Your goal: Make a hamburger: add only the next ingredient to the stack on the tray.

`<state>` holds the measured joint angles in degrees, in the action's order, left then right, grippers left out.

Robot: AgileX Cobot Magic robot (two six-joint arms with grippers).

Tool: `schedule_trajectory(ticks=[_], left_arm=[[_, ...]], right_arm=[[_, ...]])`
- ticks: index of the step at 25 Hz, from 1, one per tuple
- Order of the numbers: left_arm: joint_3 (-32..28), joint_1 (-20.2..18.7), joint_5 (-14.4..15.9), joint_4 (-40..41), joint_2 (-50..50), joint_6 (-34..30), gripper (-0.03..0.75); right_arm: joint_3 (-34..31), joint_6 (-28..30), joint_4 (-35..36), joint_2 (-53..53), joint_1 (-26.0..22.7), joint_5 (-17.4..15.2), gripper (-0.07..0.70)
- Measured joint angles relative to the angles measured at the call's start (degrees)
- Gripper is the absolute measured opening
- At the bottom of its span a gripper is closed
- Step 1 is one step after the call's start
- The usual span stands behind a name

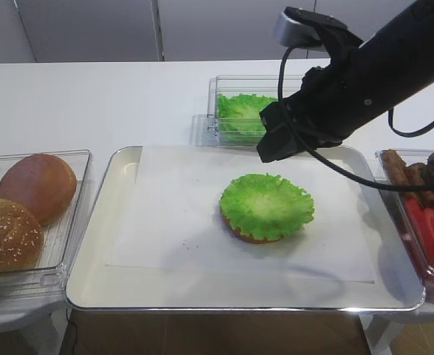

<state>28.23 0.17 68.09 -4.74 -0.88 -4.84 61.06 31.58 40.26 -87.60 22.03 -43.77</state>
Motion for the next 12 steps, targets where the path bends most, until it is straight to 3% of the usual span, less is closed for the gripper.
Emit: schedule_trajectory(ticks=[7,12], left_arm=[[0.00,0.00,0.00,0.00,0.00,0.00,0.428],[0.00,0.00,0.00,0.00,0.00,0.00,0.428]], right_arm=[[0.00,-0.73,-1.79,0.00,0.00,0.00,0.222],[3.48,-11.30,-14.54,-0.02,0.00,-3.04,0.355]])
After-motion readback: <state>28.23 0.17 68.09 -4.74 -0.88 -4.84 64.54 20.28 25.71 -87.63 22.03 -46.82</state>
